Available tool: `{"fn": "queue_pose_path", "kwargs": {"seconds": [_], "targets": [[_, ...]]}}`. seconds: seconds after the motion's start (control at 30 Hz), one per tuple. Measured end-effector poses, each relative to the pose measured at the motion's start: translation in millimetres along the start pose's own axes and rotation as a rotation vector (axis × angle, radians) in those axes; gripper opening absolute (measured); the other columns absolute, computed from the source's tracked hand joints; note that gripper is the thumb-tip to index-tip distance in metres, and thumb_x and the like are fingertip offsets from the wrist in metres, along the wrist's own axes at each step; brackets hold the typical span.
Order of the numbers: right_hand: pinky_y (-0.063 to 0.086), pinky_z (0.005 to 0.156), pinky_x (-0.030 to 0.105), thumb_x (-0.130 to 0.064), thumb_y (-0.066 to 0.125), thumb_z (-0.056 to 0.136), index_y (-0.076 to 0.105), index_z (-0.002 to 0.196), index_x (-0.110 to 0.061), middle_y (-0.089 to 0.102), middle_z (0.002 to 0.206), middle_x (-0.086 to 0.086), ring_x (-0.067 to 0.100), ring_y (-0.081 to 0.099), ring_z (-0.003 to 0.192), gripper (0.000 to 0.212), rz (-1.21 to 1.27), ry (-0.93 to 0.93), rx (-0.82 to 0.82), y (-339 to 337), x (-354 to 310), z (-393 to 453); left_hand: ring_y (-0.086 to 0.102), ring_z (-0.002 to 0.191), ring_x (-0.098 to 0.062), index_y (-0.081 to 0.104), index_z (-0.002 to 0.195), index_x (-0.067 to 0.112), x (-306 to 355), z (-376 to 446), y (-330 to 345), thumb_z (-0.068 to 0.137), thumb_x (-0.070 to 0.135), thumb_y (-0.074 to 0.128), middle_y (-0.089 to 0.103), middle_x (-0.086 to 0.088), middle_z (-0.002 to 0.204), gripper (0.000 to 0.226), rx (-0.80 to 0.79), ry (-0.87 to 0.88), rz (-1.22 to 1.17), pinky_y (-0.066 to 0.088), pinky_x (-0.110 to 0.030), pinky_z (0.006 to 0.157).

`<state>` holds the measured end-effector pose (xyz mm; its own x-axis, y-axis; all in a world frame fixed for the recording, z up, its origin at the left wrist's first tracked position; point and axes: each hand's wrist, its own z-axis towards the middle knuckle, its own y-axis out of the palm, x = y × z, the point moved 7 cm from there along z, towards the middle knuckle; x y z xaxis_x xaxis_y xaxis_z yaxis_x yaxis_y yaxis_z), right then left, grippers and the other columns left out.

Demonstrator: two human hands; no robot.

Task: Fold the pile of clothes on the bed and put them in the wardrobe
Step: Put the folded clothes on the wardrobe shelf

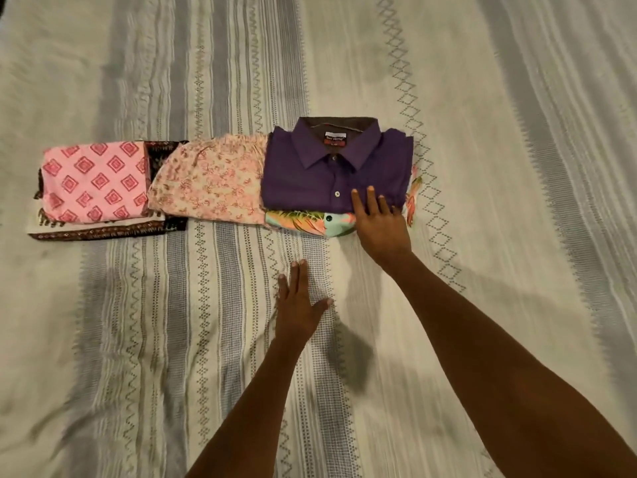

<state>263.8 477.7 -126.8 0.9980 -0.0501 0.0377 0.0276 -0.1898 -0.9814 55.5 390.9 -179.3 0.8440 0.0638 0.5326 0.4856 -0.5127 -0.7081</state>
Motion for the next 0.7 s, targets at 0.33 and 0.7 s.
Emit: {"fn": "queue_pose_path", "kwargs": {"seconds": [0.33, 0.7], "targets": [[0.056, 0.06, 0.038, -0.026, 0.082, 0.069, 0.068, 0.12, -0.008, 0.07, 0.112, 0.025, 0.035, 0.072, 0.073, 0.056, -0.005, -0.091, -0.018, -11, -13, -101, 0.013, 0.15, -0.037, 0.007, 0.158, 0.017, 5, -59, -53, 0.083, 0.048, 0.072, 0.011, -0.014, 0.164, 0.104, 0.291, 0.052, -0.112, 0.023, -0.059, 0.115], [0.057, 0.07, 0.037, -0.041, 0.083, 0.064, 0.071, 0.118, -0.017, 0.072, 0.115, 0.012, 0.027, 0.074, 0.083, 0.06, 0.176, -0.082, -0.075, 18, -37, -316, 0.038, 0.142, -0.036, 0.038, 0.152, 0.013, 3, -190, 18, 0.079, 0.042, 0.075, 0.041, -0.011, 0.154, 0.086, 0.133, 0.361, 0.583, 0.022, -0.06, 0.115]]}}
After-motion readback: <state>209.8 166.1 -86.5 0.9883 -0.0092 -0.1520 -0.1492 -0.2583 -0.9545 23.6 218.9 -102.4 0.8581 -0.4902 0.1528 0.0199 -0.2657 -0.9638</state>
